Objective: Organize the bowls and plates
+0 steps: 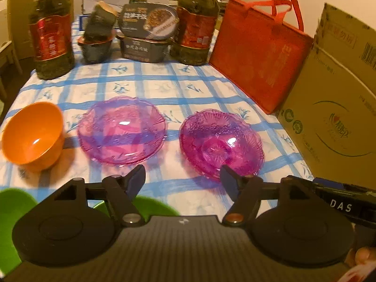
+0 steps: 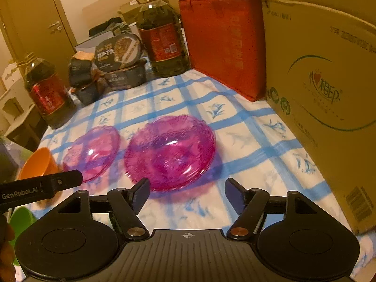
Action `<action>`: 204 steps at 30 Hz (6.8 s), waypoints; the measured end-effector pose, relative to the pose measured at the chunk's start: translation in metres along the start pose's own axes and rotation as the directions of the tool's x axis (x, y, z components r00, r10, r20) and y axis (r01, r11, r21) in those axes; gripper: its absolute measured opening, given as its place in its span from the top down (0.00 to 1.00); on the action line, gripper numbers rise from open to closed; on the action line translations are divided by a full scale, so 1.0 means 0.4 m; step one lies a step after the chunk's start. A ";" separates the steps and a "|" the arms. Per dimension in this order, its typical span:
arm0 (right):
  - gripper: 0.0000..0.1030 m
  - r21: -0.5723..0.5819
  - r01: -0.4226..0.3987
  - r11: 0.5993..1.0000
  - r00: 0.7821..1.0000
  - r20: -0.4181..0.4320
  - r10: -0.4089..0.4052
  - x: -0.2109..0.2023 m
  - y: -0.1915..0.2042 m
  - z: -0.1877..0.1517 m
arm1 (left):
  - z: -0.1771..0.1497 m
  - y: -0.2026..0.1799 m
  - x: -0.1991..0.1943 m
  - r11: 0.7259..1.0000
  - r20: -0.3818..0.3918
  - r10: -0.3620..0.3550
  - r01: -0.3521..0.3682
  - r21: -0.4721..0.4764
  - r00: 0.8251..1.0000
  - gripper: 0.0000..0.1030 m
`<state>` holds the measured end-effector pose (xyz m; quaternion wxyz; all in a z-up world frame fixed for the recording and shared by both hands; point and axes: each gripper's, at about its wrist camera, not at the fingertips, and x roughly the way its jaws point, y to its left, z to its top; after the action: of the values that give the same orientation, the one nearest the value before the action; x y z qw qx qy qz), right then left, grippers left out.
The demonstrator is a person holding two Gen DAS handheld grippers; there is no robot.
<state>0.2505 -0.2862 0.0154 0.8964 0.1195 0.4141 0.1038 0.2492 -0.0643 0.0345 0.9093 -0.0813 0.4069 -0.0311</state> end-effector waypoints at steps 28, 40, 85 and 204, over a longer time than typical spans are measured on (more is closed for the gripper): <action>0.27 -0.077 -0.081 0.994 0.997 -0.001 0.081 -0.067 0.207 -0.079 | -0.084 0.225 -0.201 0.991 0.086 0.060 -0.048 -0.126 0.995 0.18; 0.27 -0.070 -0.102 0.992 0.995 -0.007 0.102 -0.020 0.231 -0.061 | -0.013 0.279 -0.162 0.999 0.059 0.041 -0.039 -0.037 0.997 0.18; 0.67 0.271 -0.120 0.955 0.926 -0.316 0.206 0.523 0.286 0.083 | 0.329 0.449 0.508 0.963 -0.340 0.025 0.068 0.260 0.940 0.63; 0.49 0.089 -0.011 0.996 0.994 -0.110 0.021 0.327 -0.125 0.134 | 0.202 0.000 0.473 0.964 -0.241 -0.067 0.124 0.233 0.968 0.86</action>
<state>0.3791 -0.3034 -0.0597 0.8651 0.1565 0.4662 0.0990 0.4356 -0.0778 -0.0517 0.8562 0.0168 0.4986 -0.1347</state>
